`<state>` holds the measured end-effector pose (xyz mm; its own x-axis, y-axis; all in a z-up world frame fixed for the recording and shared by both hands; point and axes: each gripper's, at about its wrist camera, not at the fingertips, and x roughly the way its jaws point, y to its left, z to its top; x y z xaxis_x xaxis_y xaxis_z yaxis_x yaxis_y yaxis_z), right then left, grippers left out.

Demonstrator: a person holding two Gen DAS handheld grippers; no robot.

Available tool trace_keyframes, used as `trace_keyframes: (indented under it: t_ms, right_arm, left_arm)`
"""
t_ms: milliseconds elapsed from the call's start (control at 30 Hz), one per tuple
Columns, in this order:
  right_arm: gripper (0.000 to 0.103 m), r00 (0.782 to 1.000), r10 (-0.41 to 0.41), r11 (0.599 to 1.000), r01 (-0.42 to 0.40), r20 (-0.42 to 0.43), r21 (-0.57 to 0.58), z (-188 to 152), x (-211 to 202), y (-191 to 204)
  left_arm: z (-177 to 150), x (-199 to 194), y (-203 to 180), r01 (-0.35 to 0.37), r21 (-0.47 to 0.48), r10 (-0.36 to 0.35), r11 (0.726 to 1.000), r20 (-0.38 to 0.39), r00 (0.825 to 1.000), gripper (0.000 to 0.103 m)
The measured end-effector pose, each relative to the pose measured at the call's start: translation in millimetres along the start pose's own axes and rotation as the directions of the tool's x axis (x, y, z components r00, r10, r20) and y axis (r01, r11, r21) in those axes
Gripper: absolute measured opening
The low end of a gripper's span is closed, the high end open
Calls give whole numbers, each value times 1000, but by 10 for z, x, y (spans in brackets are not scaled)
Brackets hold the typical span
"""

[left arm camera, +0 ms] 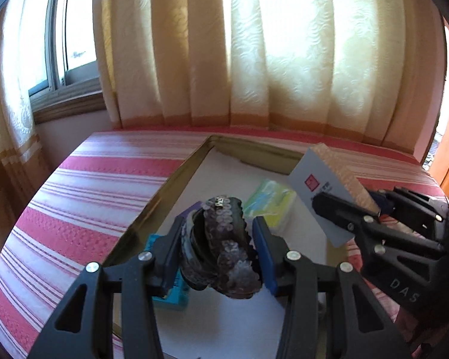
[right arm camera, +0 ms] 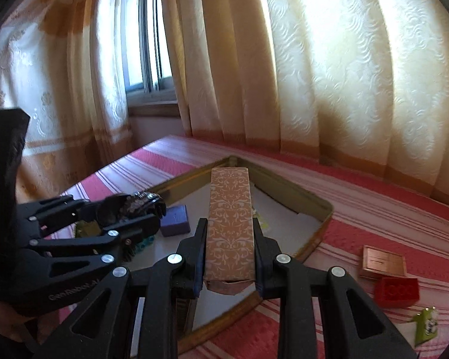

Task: Organize rigid objects
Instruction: 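Carry the grey pouch and patterned box over the tray with both tools, then open both tools to drop the pouch and patterned box into the tray, then grasp the green panda block with the right tool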

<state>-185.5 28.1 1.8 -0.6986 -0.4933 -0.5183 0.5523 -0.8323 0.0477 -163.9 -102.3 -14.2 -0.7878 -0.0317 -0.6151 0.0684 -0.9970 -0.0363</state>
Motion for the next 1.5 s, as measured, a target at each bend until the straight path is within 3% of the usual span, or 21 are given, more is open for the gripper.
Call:
trace_keyframes:
  t_ms: [167,267,300,367,467,567,700,833,1000,1100,1333,1500]
  right_arm:
    - [29,999,7,1000,-7,-32,6,-1,150,7]
    - [43,1000,12,1000,-12,-26,24,15,164,-17]
    - [50,1000,20,999,-19,-22,31,17,155,-37]
    - [57,1000,28,999,-27,-9,41,3,111,-47]
    - [64,1000,7,999,-8,13,39,-37,-21,-74]
    - [65,998,-49,998,48,29,26,-132,-221,-209]
    - [65,988,-146,989,145,45,23,-282,-491,-516]
    - [65,957,-286,956,283,37,70,-480,-765,-995]
    - [65,931,-365,916,362,-19,175,-668,-953,-1511]
    - [65,927,-371,904,373,-46,208,-730,-992,-1679]
    - [64,945,-310,908,326,-102,264,-766,-936,-1833]
    - [52,936,-296,891,343,-191,299,-846,-874,-1936]
  left_arm:
    - [0,49,65,-8,-16,7,1000,-16,1000,47]
    - [3,-4,85,-21,-26,21,999,-3,1000,48]
    - [5,-29,93,-30,-29,30,999,5,1000,56]
    - [20,-85,120,-53,-39,54,998,24,998,81]
    - [22,-234,117,-80,-43,83,996,71,994,101]
    - [27,-368,33,-72,-34,75,997,116,990,102]
    - [1,-534,-255,4,-18,-1,1000,137,991,102]
    - [-50,-674,-714,78,44,-83,996,121,989,102]
    - [-119,-583,-1224,137,111,-146,984,76,986,103]
    - [-125,-425,-1441,145,123,-151,982,46,987,103]
    - [-107,-253,-1680,134,134,-137,982,13,990,102]
    - [-143,-220,-1750,138,139,-139,981,3,990,102]
